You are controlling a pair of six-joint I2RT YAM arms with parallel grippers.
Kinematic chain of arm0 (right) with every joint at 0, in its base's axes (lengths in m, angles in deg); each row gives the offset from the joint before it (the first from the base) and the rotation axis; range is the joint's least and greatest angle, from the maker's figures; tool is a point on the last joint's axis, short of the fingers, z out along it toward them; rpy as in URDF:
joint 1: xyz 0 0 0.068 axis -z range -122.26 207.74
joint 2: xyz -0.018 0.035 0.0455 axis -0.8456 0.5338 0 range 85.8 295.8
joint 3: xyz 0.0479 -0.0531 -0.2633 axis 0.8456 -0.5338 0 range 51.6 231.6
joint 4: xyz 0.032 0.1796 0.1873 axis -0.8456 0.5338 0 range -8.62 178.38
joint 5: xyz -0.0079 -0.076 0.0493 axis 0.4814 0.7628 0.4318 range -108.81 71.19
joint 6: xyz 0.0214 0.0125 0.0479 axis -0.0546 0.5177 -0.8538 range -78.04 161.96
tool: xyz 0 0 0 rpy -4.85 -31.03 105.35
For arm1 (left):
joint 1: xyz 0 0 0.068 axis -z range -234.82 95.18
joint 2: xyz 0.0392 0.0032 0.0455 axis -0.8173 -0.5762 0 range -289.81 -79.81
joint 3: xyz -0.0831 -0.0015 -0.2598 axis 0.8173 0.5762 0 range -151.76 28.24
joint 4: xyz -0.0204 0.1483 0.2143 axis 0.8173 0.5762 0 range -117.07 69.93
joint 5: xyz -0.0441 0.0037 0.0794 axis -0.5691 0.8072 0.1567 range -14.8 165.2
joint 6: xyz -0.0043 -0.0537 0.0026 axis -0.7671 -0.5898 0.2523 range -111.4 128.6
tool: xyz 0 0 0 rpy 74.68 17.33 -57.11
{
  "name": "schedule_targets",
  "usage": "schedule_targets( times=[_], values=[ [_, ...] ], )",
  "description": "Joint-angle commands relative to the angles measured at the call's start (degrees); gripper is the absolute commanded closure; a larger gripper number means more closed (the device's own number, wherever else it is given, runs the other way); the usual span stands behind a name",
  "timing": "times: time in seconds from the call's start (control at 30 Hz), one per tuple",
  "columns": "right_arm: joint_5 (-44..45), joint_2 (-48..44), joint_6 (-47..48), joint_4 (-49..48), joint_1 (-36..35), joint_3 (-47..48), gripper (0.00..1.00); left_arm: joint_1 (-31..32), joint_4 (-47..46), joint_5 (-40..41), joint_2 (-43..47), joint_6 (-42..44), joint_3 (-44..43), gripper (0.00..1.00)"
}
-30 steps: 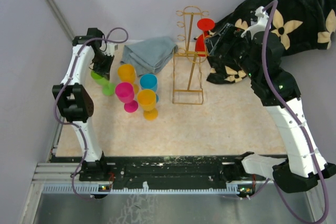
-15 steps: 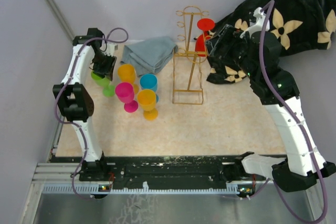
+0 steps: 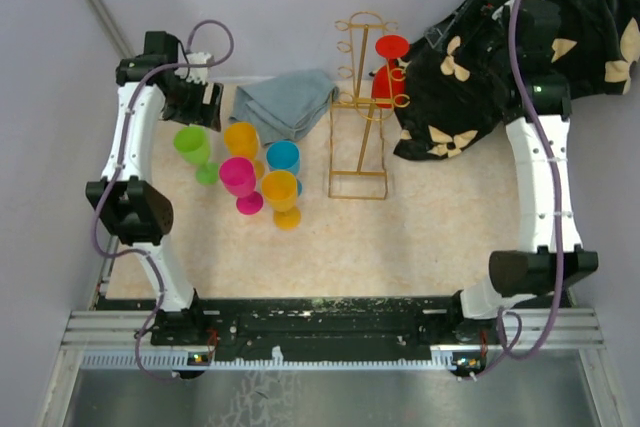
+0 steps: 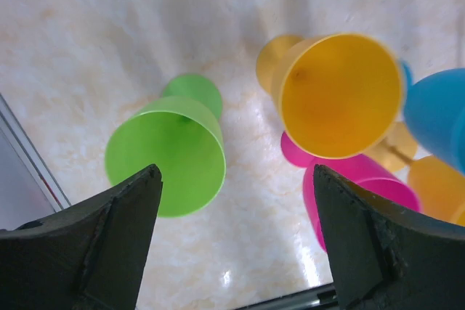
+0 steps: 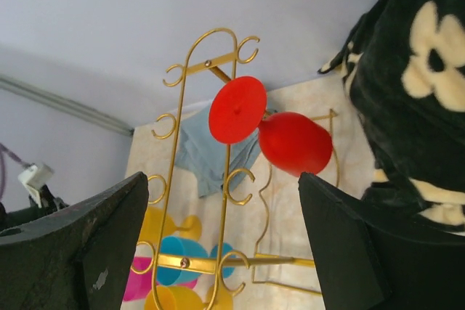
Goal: Take the wine glass off the wine glass rack
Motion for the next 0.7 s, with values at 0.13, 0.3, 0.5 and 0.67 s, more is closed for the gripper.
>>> schedule_targets(
  times=[0.13, 0.3, 0.5, 0.67],
  values=[
    [-24.16, 12.11, -11.94, -10.15, 4.52, 3.86, 0.20, 0.15, -11.52, -13.45, 13.63, -6.09, -1.89, 0.01],
    [-28.92, 14.32, -18.00, -17.29, 5.75, 0.15, 0.22, 0.12, -21.45, -22.28, 20.33, -12.22, 3.54, 0.00],
    [-29.94, 15.02, -23.16, -24.53, 6.19, -5.05, 0.28, 2.14, -32.13, -26.65, 25.45, -16.56, 11.10, 0.00],
    [-30.45, 15.01, -26.90, -29.94, 6.19, -9.76, 0.36, 3.67, -32.39, -29.22, 25.71, -17.57, 11.23, 0.00]
  ],
)
